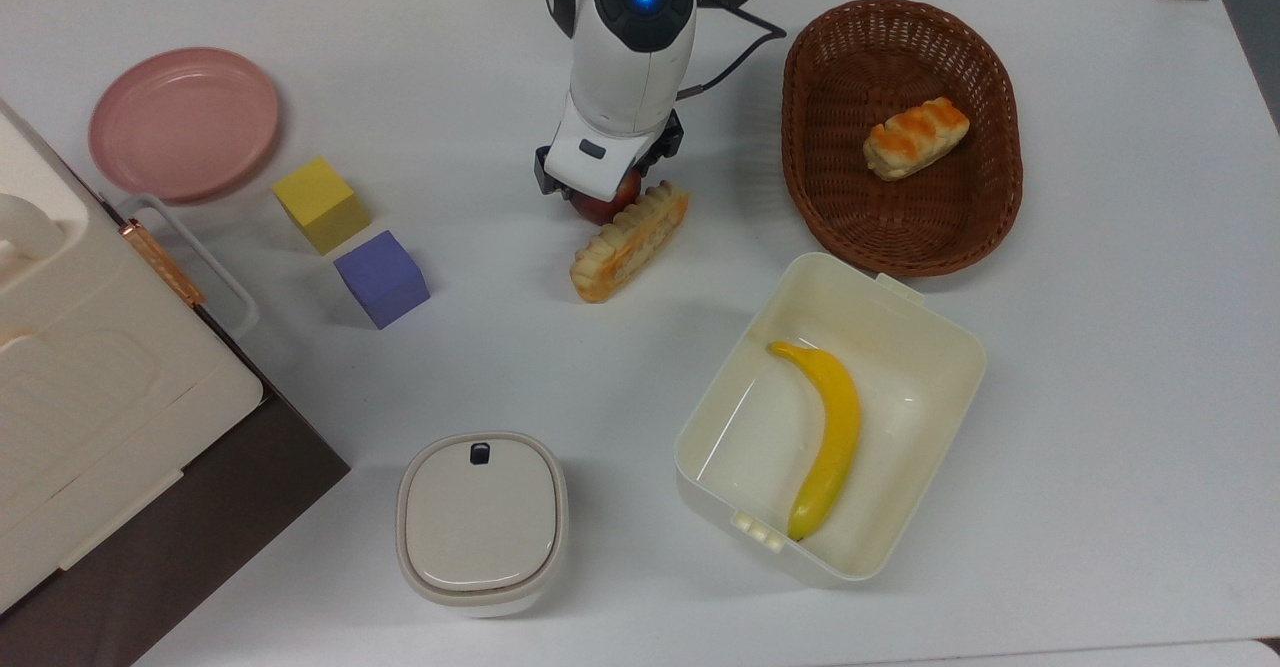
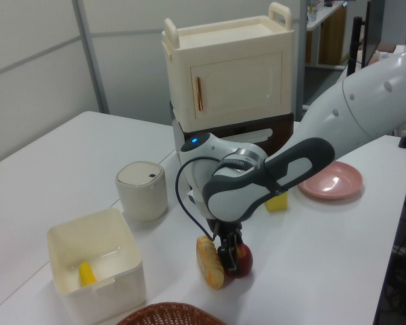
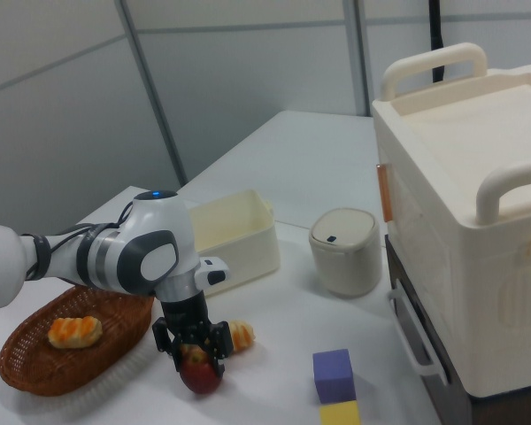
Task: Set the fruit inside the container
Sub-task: 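Close the gripper around the red apple, then lift the apple and carry it over the cream container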
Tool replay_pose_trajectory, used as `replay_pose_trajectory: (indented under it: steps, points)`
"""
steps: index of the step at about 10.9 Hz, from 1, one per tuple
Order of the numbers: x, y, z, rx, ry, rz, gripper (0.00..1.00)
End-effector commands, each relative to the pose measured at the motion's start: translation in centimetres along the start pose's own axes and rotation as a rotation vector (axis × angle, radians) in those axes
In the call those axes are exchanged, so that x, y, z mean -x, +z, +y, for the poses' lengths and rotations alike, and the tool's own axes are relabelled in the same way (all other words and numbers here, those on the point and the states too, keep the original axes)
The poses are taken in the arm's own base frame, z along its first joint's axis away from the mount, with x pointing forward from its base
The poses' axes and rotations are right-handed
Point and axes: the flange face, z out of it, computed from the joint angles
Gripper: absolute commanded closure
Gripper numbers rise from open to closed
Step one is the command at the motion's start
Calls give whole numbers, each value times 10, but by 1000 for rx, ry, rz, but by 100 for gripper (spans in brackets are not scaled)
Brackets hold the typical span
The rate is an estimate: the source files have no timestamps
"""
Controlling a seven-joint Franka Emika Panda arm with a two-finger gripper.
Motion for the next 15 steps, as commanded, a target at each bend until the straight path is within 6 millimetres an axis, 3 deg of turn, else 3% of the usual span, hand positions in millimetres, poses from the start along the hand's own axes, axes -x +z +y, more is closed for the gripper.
replay_pose_trajectory:
  steps: [1, 3, 6, 8, 10, 12, 15]
  points:
    - [6, -21, 1, 14, 5, -1, 36]
    - [5, -72, 4, 14, 59, -1, 36]
    - [-11, -154, -10, 38, 29, 118, 35]
    - [-21, -171, -12, 45, 27, 211, 30]
    - [-45, -186, -40, 64, -7, 398, 30]
    - [-63, -182, -46, 66, 36, 490, 30]
    - [-101, -170, -71, 60, 19, 654, 30]
